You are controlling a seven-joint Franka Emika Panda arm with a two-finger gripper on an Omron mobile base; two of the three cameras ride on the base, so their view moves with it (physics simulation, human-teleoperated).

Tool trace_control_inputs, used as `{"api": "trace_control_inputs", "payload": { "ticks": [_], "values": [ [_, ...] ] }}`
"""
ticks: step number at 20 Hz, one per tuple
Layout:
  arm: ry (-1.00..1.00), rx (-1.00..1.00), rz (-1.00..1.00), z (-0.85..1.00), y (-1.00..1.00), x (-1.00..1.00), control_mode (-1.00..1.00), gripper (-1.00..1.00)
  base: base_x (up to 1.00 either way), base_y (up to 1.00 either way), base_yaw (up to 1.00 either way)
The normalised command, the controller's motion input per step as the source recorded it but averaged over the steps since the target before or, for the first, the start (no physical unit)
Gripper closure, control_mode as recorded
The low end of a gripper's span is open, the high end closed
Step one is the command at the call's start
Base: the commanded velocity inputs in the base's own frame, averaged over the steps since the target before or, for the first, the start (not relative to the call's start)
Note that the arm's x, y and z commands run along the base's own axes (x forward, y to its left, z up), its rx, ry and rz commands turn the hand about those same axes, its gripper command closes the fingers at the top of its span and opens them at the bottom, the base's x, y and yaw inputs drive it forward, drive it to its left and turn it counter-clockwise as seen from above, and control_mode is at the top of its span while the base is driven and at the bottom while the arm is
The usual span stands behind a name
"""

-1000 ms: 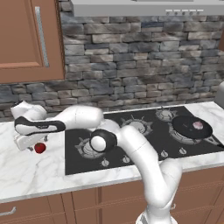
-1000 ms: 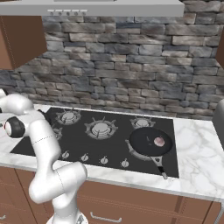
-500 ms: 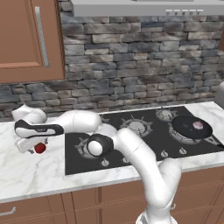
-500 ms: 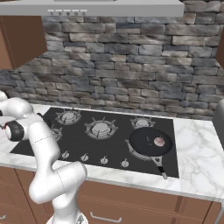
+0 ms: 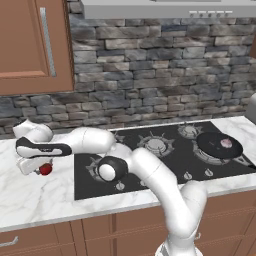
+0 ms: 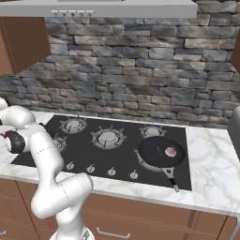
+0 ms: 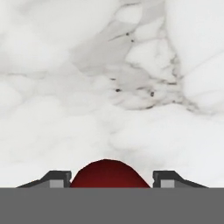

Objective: Put the garlic and tomato in the pan. Then turn on the front right burner and set the heat to medium.

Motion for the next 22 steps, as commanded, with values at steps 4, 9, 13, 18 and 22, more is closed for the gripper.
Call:
{"api": "trace_control_inputs", "payload": {
  "ticks": [4,9,13,18,22],
  "values": [
    [0.04,0.13,0.00,0.21,-0.51,-0.08,-1.00,1.00,0.00,0.00,0.00],
    [0.00,0.13,-0.03,0.48,-0.73,-0.57,-1.00,1.00,0.00,0.00,0.00],
    [0.00,0.07,-0.09,0.15,-0.77,-0.85,-1.00,1.00,0.00,0.00,0.00],
    [-0.04,0.09,-0.10,0.00,-1.00,-0.90,-1.00,1.00,0.00,0.00,0.00],
    [-0.03,0.11,-0.01,0.32,-1.00,-0.59,-1.00,1.00,0.00,0.00,0.00]
  ]
}}
